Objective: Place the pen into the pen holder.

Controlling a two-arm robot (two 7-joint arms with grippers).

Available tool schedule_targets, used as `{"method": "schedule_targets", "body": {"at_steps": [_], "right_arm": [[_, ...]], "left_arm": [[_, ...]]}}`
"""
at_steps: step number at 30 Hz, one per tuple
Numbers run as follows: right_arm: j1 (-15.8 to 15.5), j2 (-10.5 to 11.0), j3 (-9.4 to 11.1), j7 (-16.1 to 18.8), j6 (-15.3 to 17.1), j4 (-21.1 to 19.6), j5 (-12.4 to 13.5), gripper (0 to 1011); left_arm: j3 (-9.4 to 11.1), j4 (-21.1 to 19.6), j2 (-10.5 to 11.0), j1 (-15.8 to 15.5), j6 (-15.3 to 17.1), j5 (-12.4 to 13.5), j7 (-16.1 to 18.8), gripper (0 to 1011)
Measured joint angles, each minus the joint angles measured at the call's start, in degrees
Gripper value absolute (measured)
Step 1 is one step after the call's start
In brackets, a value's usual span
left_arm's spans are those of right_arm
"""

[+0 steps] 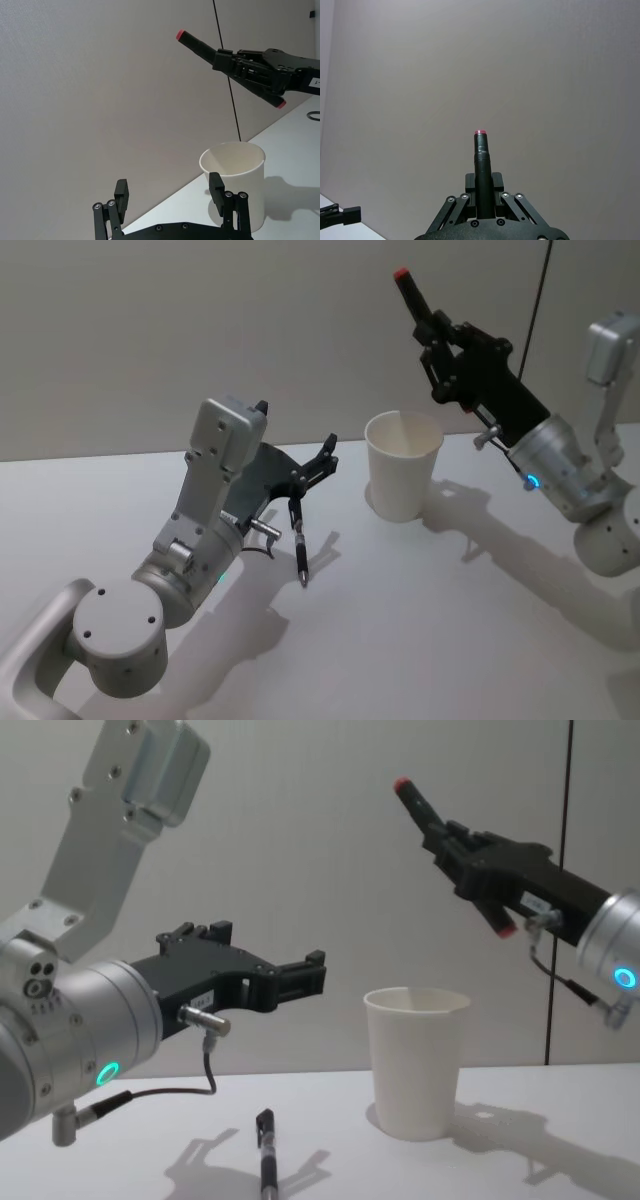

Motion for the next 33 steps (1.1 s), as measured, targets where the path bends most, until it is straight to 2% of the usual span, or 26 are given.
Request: {"method": "schedule_targets", "body": {"at_steps": [5, 17, 19, 23, 33], "right_arm": [[1.67, -0.88, -0.36, 0.77, -1.98, 2.78, -0.73, 185], [5.45, -2.56, -1.02, 1.94, -7.98, 10.36, -4.28, 185], [5.64, -2.65, -1.04, 1.96, -8.18, 10.76, -4.41, 185], [7.24, -3.29, -1.21, 2.11, -10.66, 14.17, -5.82, 185], [10.09, -4.54, -1.58, 2.30, -14.21, 20.50, -7.18, 185]], "left_arm": [[0.00, 0.00, 0.00, 0.00, 0.00, 0.00, 0.00, 1001], [0.00, 0.00, 0.00, 0.00, 0.00, 0.00, 0.00, 1001], [0.00, 0.00, 0.00, 0.00, 0.00, 0.00, 0.00, 1001], [0.00, 0.00, 0.00, 0.00, 0.00, 0.00, 0.00, 1001], [0.00, 0.00, 0.00, 0.00, 0.00, 0.00, 0.00, 1001]]}}
